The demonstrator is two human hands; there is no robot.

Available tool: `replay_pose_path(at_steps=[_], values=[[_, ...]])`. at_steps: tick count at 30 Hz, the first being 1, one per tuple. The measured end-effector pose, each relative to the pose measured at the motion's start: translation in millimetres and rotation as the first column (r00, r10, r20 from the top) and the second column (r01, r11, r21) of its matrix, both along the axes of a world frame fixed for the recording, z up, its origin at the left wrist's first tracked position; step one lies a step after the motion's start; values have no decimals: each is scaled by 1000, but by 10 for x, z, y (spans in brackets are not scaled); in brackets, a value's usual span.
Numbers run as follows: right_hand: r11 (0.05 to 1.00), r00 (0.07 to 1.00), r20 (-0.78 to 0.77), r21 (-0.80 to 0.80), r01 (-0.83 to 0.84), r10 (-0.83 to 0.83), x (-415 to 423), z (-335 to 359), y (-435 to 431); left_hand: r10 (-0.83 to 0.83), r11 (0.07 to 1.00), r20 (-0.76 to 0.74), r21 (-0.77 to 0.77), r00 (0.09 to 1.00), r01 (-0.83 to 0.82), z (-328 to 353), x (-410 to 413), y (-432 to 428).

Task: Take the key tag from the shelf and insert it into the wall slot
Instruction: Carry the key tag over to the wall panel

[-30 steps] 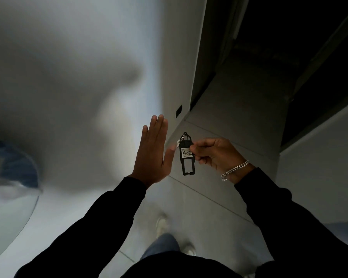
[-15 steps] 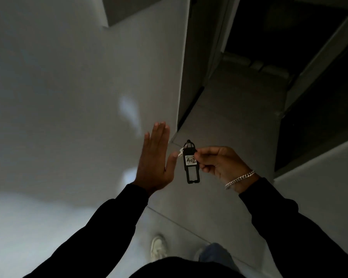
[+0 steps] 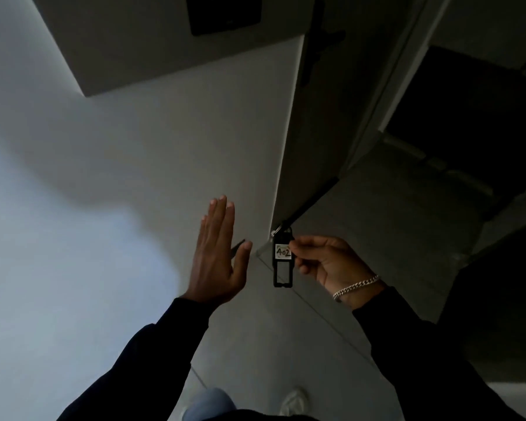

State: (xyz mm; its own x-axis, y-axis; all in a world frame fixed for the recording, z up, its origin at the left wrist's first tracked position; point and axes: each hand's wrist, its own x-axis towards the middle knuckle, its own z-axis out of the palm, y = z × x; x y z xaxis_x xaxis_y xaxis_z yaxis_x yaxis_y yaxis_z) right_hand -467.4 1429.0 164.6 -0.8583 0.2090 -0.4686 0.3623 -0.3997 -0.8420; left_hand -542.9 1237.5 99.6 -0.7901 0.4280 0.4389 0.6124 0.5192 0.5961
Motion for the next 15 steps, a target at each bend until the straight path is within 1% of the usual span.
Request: replay_pose_path(at_steps=[4,9,12,15], values=[[997,997,-6,-27,-77,77,-296,84,344,91,995,-36,42,995,-89,146,-142,208],[975,974,-41,-5,-221,221,-739,142,544,178,980,-116,109,977,-166,334,-486,323],[957,954,-73,45,-287,289,-1016,244,571,229,967,-136,146,964,-209,454,-720,396],[923,922,-104,136,-359,374,-1278,404,593,261,960,-163,147,952,-238,571,-909,479]])
